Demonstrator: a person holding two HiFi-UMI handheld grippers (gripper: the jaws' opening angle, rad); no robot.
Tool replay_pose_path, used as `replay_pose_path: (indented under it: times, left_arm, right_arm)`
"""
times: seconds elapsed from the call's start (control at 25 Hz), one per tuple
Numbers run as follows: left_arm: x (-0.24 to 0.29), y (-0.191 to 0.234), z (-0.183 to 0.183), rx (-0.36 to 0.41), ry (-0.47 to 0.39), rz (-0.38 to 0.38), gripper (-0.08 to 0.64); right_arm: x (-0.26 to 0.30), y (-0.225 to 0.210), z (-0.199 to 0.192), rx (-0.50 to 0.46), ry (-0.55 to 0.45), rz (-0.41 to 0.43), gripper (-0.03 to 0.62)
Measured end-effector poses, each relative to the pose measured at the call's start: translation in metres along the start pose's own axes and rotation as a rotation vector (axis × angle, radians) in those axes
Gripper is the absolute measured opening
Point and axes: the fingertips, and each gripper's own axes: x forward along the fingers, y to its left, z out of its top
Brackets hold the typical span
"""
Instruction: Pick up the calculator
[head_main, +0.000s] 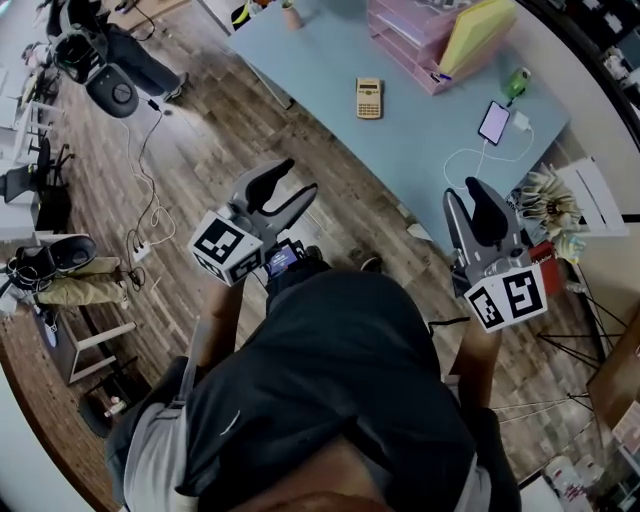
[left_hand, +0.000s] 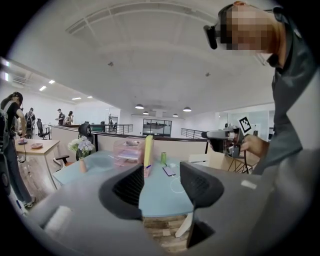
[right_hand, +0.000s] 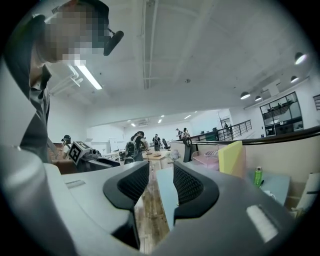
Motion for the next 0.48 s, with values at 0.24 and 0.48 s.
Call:
replay_pose_path:
  times: [0.24,0.48]
  left_arm:
    - [0.017,0.006,0.002,-0.002,0.002,-0.046,0.259]
    - [0.041,0.032,0.000,-0.011,0.014,-0.130,0.259]
  right_arm:
    - [0.004,-0.007,0.000,0.009,0.008,-0.032,0.133]
    - [0.021,-0.016,0.001,0.011,0.005,-0.117,0.133]
